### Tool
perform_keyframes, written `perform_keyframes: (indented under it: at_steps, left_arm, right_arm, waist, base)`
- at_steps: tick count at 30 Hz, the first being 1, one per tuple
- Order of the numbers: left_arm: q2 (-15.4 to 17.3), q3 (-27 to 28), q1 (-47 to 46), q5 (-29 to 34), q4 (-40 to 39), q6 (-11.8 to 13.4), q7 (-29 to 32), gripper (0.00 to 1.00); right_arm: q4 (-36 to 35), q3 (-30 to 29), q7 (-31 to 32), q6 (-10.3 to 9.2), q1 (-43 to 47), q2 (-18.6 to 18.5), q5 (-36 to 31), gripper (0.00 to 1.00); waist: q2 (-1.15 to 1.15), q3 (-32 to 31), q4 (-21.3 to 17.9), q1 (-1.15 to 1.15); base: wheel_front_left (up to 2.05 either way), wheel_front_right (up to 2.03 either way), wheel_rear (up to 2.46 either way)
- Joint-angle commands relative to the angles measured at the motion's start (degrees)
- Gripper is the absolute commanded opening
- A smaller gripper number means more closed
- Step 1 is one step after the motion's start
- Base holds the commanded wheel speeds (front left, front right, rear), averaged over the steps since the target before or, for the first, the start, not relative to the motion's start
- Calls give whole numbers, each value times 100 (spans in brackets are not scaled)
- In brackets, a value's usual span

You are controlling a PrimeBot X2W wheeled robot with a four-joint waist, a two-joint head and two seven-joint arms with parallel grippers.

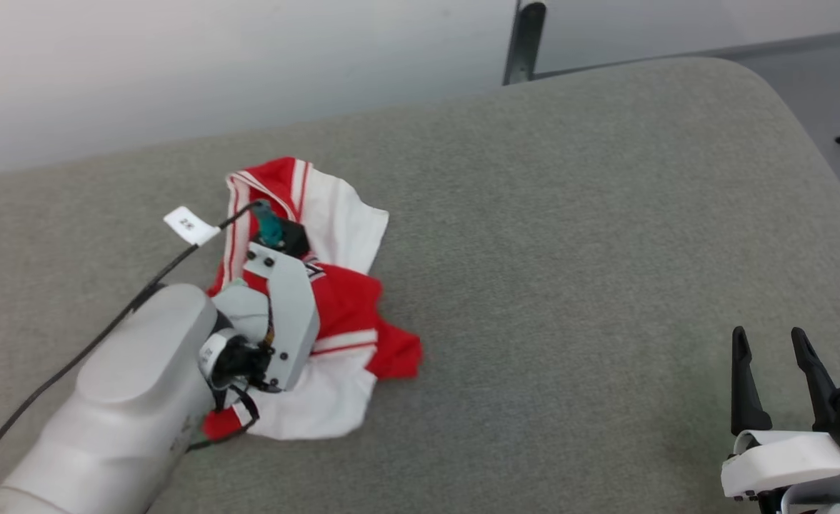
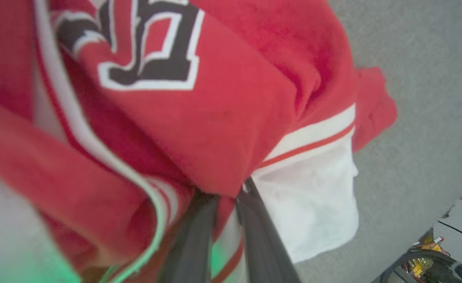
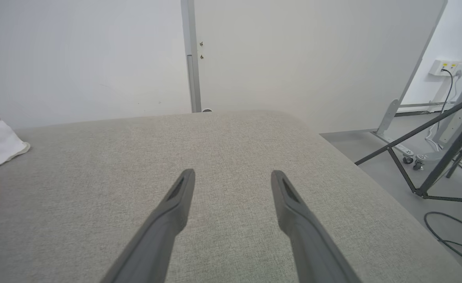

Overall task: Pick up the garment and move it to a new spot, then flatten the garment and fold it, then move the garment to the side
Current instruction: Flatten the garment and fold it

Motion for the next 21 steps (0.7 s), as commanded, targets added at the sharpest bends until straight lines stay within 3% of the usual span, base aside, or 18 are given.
perform_keyframes:
  at_steps: [1,10,14,18,19,21]
  left_arm:
    - [56,-38,87,-121,-200,-22,86,0]
    - [630,-252,442,-351,-1830,94,775,0]
    - [778,-258,634,-292,-1818,201,696,0]
    - [730,-279,777,-274,-1486,153,420,0]
    - [722,-285,776,-234,-1411,140,315,16]
    - [674,-266,808,-211,-1219,148,135,68]
  right_arm:
    - [10,-6,-5,18,96,11,-28,100]
    - [5,-58,-5,18,72,12,-60,100]
    - [20,-24,-5,18,18,12,-17,100]
    - [49,17,-5,18,-31,11,30,100]
    - [49,18,-5,18,-28,12,36,100]
    - [63,8,-5,18,5,10,41,100]
  waist:
    - [0,-121,156,0]
    - [0,-164,304,0]
    - [0,-132,307,0]
    - [0,-118,292,0]
    - [0,-123,297,0]
    - [0,-161,313,0]
  base:
    - [0,0,0]
    - [0,0,0]
    - [0,0,0]
    - [0,0,0]
    - [0,0,0]
    - [0,0,0]
